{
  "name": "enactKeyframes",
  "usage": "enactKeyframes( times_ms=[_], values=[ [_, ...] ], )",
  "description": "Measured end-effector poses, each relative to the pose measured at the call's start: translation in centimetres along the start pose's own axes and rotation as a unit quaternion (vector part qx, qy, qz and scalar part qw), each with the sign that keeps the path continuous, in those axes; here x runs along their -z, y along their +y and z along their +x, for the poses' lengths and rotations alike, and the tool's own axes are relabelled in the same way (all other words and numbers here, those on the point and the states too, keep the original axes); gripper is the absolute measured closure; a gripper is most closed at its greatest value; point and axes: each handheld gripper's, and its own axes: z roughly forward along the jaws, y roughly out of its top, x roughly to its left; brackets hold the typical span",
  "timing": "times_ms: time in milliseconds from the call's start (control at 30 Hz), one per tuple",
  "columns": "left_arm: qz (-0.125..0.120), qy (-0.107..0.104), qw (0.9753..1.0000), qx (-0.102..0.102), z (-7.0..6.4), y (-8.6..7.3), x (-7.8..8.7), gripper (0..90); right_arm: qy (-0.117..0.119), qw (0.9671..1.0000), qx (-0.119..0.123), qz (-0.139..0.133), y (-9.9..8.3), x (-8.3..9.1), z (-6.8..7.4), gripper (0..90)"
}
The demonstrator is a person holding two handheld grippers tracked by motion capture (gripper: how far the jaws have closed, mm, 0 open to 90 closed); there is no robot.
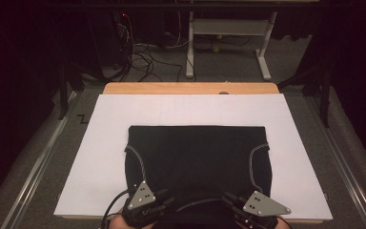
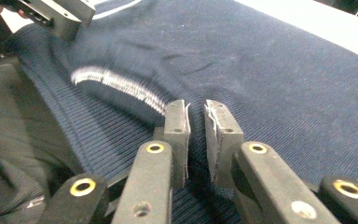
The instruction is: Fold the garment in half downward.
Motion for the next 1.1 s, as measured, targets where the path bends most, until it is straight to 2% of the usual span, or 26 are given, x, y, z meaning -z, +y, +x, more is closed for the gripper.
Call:
enactKeyframes(
  times_ms=[200, 333, 367, 600, 633, 867, 933, 1100],
  values=[
    [-0.005, 0.011, 0.9999, 0.002, 0.6, -0.1, 0.1, 58.6, 0.001, 0.9999, -0.003, -0.010, 0.1, 0.1, 0.0, 64.8],
    [-0.010, 0.018, 0.9997, 0.010, 1.2, -0.2, 0.1, 58.4, -0.006, 0.9998, -0.010, -0.016, 0.2, 0.2, -0.2, 60.3],
    [-0.011, 0.022, 0.9996, 0.009, 1.3, -0.2, 0.1, 54.8, -0.008, 0.9998, -0.011, -0.017, 0.2, 0.2, -0.2, 58.9],
    [-0.031, 0.040, 0.9985, 0.020, 2.7, -0.2, 0.3, 49.3, -0.031, 0.9990, -0.020, -0.027, 0.2, 0.0, -0.8, 47.6],
    [-0.032, 0.045, 0.9983, 0.020, 2.9, -0.3, 0.3, 46.2, -0.033, 0.9988, -0.024, -0.029, 0.1, 0.0, -1.0, 45.5],
    [-0.049, 0.057, 0.9967, 0.031, 4.4, -0.4, 0.5, 40.6, -0.048, 0.9957, -0.064, -0.045, -0.2, -0.2, -2.6, 34.0],
    [-0.055, 0.068, 0.9956, 0.033, 4.9, -0.4, 0.7, 34.5, -0.052, 0.9942, -0.078, -0.052, -0.3, -0.2, -3.2, 30.7],
    [-0.071, 0.077, 0.9937, 0.041, 6.4, -0.5, 1.5, 30.6, -0.075, 0.9901, -0.098, -0.066, -0.6, 0.2, -4.4, 21.5]
  ],
)
